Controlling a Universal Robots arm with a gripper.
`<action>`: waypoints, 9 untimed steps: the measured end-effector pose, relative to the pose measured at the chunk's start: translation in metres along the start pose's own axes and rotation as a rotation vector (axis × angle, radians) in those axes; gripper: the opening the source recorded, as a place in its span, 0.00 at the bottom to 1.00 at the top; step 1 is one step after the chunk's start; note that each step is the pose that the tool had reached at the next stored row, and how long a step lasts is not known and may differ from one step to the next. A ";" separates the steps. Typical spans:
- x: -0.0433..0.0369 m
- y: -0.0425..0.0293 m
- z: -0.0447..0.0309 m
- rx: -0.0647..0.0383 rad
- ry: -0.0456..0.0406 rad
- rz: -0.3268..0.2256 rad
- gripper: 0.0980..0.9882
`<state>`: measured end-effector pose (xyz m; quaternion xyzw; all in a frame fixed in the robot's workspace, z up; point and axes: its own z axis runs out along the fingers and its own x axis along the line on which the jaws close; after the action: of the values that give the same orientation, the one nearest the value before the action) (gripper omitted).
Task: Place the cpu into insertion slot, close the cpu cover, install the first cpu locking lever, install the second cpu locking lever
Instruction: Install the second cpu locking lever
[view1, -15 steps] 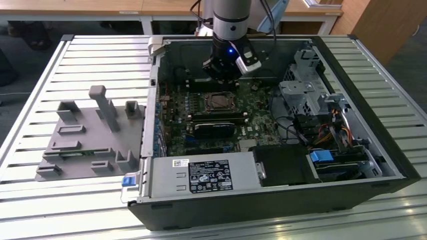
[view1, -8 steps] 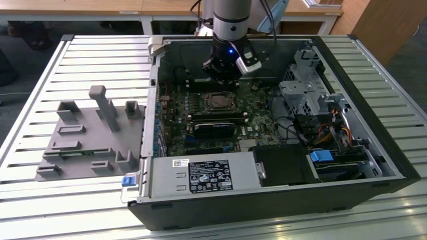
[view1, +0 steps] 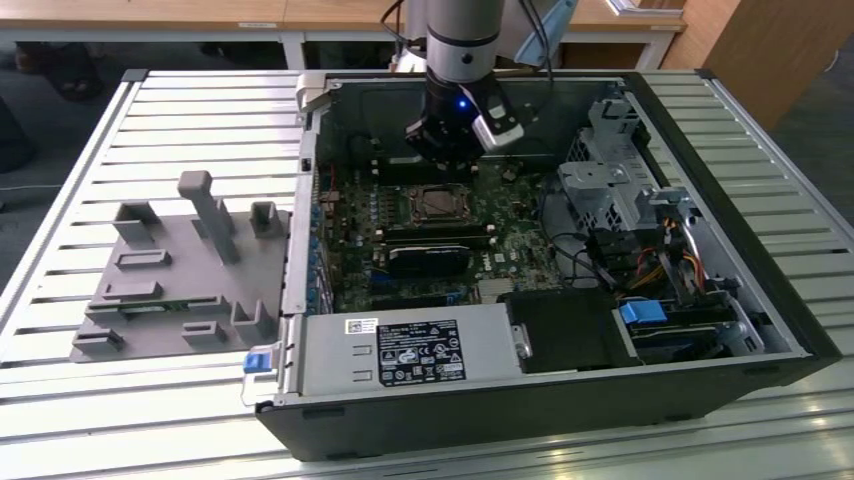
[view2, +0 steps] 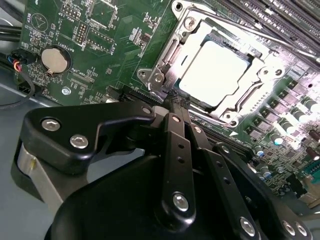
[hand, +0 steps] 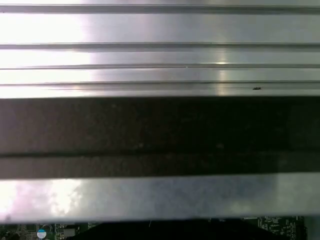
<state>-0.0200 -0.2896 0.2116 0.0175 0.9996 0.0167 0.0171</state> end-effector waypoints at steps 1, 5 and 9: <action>0.0000 -0.0003 0.0000 0.000 0.0000 0.000 0.01; -0.0001 -0.0016 -0.0001 0.000 0.0000 0.000 0.01; -0.0001 -0.0023 -0.0001 0.000 0.0000 0.000 0.01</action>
<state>-0.0199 -0.2919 0.2116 0.0176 0.9996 0.0167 0.0171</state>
